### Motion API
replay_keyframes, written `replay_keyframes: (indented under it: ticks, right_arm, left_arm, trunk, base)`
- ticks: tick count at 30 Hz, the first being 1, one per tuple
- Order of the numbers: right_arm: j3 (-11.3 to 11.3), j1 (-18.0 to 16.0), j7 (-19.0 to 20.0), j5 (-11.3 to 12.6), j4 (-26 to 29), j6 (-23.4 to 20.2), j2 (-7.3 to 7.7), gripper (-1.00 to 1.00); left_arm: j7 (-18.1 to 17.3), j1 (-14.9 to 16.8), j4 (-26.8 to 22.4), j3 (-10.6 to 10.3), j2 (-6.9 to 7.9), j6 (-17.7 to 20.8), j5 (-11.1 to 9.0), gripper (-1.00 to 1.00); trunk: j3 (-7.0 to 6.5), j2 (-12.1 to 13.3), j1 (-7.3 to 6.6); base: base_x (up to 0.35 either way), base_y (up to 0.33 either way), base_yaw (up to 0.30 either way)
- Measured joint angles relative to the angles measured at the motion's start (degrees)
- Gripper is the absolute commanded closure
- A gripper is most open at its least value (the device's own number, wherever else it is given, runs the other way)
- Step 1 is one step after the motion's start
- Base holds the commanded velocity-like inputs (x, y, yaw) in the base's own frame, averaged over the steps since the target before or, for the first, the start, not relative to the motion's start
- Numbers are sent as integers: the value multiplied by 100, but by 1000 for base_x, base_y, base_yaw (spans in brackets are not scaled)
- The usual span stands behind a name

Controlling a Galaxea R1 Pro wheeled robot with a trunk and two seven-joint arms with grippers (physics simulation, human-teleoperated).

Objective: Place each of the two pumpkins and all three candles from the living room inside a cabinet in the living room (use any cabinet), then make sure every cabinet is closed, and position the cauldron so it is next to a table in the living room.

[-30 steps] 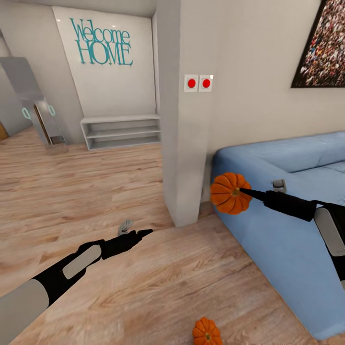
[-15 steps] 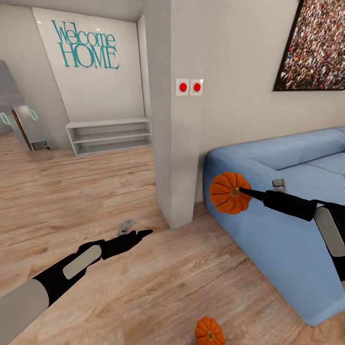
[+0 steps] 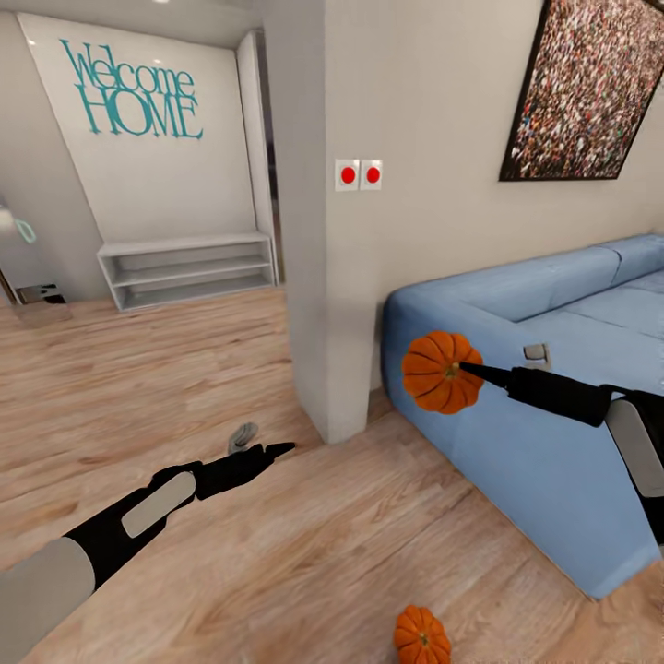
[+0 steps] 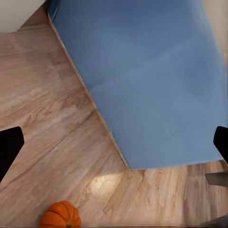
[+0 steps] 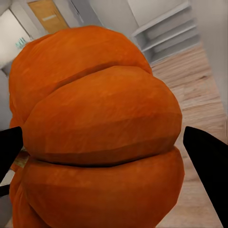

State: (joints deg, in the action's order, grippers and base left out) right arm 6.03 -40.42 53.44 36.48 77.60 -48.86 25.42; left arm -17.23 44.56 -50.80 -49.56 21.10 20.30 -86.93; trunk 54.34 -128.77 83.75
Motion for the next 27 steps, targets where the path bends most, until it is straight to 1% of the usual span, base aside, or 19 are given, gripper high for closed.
replay_keyframes:
  ticks: [3,7,10,20,27]
  right_arm:
    - [3,20,0,5,21,-1,5,100]
    - [3,25,0,5,26,0,5,100]
    - [3,25,0,6,27,1,6,100]
    - [3,26,0,9,27,-1,6,100]
    - [3,26,0,5,27,-1,12,100]
  left_arm:
    - [0,0,8,-8,-60,0,56,-100]
    - [0,0,37,8,-132,0,344,-100]
    - [0,0,46,15,-186,0,447,-100]
    - [0,0,52,17,-202,0,475,-100]
    - [0,0,52,16,-202,0,480,-100]
  trunk:
    - [-18,0,0]
    - [-43,0,0]
    - [-61,0,0]
    - [-121,0,0]
    - [-164,0,0]
  base:
    - [0,273,-191]
    - [0,273,-191]
    - [0,273,-191]
    - [14,267,-191]
    - [32,51,-191]
